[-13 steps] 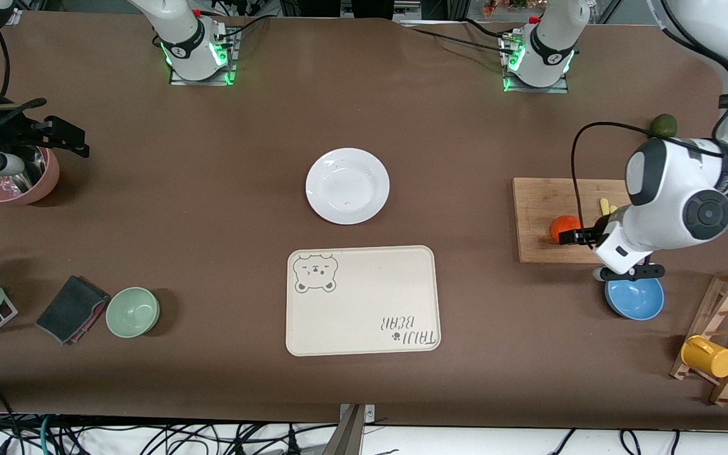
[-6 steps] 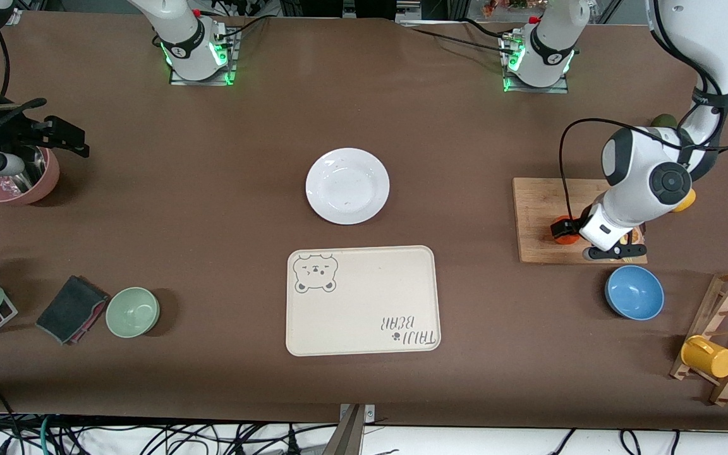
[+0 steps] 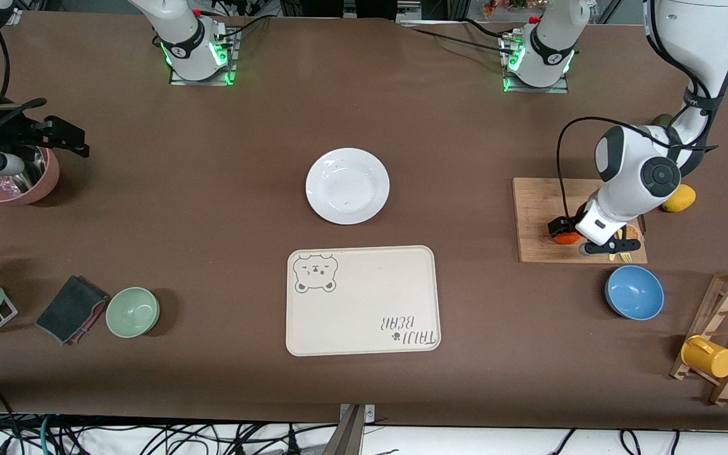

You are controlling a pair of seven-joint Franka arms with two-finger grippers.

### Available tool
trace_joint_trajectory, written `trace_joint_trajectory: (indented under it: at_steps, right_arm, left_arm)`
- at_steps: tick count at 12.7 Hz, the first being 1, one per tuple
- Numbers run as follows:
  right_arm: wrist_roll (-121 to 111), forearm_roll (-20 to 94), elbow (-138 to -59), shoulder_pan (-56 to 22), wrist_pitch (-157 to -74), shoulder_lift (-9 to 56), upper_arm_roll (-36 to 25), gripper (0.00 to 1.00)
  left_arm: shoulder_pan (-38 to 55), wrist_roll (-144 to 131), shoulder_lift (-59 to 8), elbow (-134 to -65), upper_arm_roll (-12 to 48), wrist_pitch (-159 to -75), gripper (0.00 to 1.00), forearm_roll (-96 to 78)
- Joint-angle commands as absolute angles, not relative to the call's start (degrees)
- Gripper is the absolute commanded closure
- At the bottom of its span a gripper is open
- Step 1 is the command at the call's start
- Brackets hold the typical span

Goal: Place orange and plate with both arms
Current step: 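Lower the left gripper onto the orange on the cutting board and grasp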

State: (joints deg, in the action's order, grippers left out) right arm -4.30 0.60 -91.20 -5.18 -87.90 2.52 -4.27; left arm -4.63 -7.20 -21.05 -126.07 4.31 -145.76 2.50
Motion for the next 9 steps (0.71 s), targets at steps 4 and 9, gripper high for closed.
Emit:
trace_joint_trajectory:
  at_steps: [4, 9]
  right_arm:
    - [-4.04, -0.09, -89.56, -5.19, -86.66, 3.08, -4.13, 0.00]
    - [-4.04, -0.09, -89.56, -5.19, -86.66, 3.08, -4.13, 0.00]
  left_arm:
    - [-4.39, -6.94, -22.24, -125.69, 4.57, -147.31, 0.63, 7.03]
    - [-3.96, -19.63, -20.92, -116.56, 12.45, -134.49, 0.77, 5.54]
